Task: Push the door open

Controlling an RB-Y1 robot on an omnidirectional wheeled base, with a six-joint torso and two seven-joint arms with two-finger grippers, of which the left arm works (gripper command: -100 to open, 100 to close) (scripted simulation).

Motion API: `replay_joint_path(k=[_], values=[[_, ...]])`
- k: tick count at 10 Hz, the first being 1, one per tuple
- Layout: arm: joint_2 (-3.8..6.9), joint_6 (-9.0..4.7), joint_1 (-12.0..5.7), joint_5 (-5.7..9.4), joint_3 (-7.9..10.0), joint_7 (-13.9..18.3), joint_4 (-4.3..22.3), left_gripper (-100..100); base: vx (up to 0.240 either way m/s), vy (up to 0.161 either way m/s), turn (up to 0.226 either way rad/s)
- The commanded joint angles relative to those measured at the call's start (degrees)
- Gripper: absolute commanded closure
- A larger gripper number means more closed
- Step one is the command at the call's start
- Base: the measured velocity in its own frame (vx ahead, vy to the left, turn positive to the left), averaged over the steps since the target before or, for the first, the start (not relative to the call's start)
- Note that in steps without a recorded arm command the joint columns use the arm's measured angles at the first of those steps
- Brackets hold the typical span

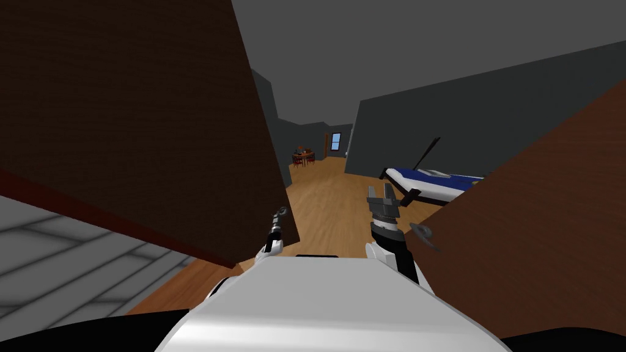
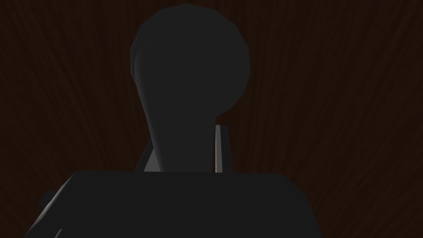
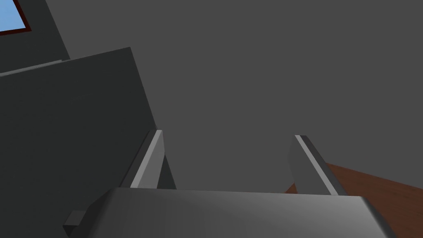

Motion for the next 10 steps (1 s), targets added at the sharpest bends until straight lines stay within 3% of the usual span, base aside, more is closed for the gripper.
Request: replay_joint_path(k=[1, 4, 10], values=[[0.28, -0.81, -0.87, 0.6, 0.91, -0.27, 1.24, 100, 0.199, -0.047, 0.054], [0.44, -0.5, -0.36, 1.04, 1.62, -0.58, 0.89, 100, 0.146, -0.038, 0.041], [1.27, -0.85, 0.03, 3.5, 5.31, -2.03, 1.12, 100, 0.196, -0.031, 0.048]])
